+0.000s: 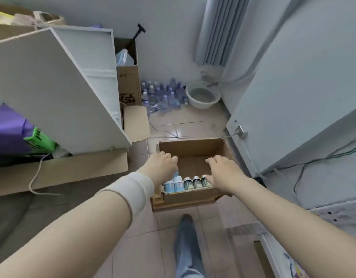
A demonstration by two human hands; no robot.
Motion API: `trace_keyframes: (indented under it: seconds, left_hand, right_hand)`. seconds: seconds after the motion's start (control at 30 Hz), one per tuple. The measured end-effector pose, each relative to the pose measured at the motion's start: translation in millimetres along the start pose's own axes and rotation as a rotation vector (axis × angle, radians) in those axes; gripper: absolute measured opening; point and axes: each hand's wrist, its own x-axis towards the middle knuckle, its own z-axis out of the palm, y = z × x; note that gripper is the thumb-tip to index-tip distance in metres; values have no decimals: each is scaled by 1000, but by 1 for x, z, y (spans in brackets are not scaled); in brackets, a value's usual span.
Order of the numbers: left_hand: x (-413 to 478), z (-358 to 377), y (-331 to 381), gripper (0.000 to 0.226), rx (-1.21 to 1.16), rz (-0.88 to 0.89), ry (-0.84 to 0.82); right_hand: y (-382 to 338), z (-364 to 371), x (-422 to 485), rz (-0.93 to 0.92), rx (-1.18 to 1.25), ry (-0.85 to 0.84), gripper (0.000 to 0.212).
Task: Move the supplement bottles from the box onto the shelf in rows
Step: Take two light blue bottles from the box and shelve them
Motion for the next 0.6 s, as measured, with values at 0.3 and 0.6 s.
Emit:
trace_keyframes:
  seconds: [0.3, 0.6]
  left_hand:
    - [138, 121, -19, 36, -264, -165, -404]
    - [305, 219, -40, 43, -256, -235, -501]
  right_hand:
    - [34, 128, 166, -114, 157, -394, 55]
    - [21, 238, 327, 106, 535, -564, 58]
